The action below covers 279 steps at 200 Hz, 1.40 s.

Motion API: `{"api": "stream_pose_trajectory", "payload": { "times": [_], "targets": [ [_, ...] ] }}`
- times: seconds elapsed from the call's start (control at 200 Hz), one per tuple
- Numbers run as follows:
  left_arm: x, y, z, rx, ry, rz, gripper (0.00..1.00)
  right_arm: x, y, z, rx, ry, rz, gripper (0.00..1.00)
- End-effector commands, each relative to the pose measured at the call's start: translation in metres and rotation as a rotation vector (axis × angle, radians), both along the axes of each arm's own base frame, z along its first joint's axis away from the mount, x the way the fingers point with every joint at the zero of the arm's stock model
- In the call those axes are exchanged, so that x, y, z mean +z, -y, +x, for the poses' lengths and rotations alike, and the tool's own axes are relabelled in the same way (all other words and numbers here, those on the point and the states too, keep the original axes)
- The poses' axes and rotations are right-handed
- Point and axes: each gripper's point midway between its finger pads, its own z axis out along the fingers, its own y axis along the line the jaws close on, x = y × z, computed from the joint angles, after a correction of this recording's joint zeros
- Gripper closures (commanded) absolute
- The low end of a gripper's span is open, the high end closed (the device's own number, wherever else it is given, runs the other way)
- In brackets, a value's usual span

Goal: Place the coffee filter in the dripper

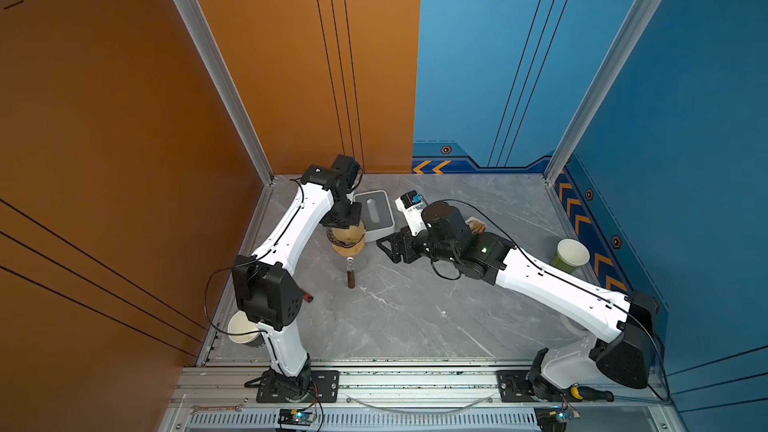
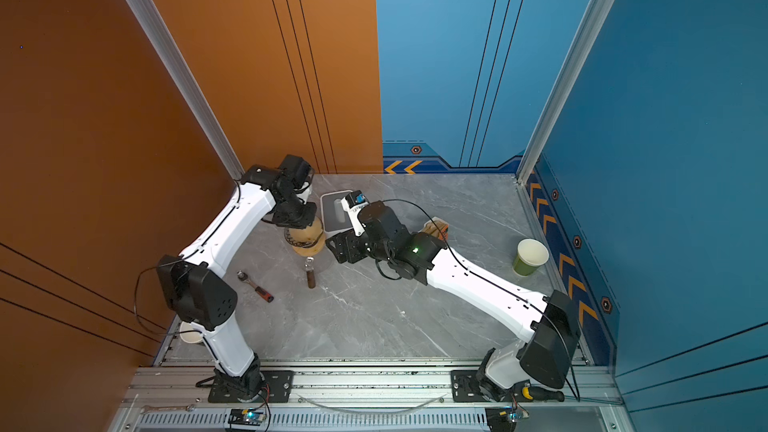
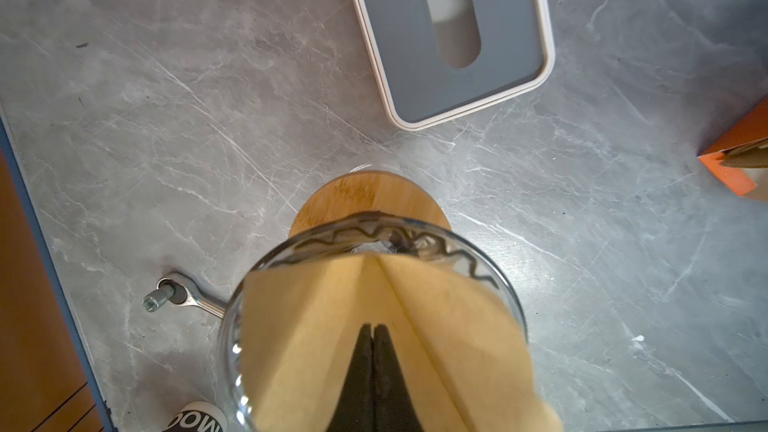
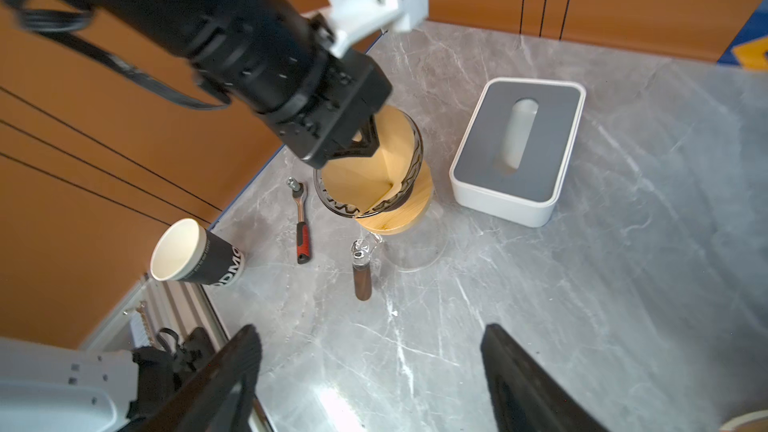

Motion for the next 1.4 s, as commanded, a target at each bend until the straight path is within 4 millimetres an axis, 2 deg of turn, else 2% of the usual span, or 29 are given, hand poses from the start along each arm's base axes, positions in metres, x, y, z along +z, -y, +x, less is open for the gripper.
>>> {"api": "stream_pose_trajectory", "payload": {
  "times": [0.0,0.07,0.225,0.29,0.491,0.621,0.931,1.111,1.392],
  "targets": [
    [0.024,-0.003,-0.01,0.006,0.03,-0.03,1.0,0.01,-0.006,0.016,-0.037,-0.017,0.05,0.32],
    [0.031,-0.005,-0.012,0.01,0.045,-0.046,1.0,0.009,-0.01,0.022,-0.046,-0.028,0.057,0.44],
    [0.039,-0.007,-0.016,0.02,0.046,-0.13,1.0,0.006,-0.025,0.036,-0.038,-0.049,0.071,0.59],
    [0.038,-0.008,-0.018,0.023,0.035,-0.161,1.0,0.005,-0.033,0.042,-0.035,-0.055,0.074,0.65],
    [0.033,-0.02,-0.011,0.041,0.04,-0.275,1.0,-0.009,-0.054,0.061,-0.02,-0.107,0.113,0.91],
    [0.033,-0.022,-0.008,0.049,0.054,-0.365,1.0,-0.018,-0.063,0.069,-0.016,-0.129,0.126,0.99],
    [0.016,-0.017,-0.008,0.069,0.026,-0.424,1.0,-0.027,-0.074,0.081,0.005,-0.155,0.141,1.0],
    [0.005,-0.024,-0.008,0.092,0.012,-0.381,1.0,-0.031,-0.079,0.086,0.021,-0.168,0.15,1.0],
    [-0.003,-0.03,-0.008,0.107,0.002,-0.35,1.0,-0.048,-0.089,0.094,0.038,-0.206,0.147,1.0]
  ]
}}
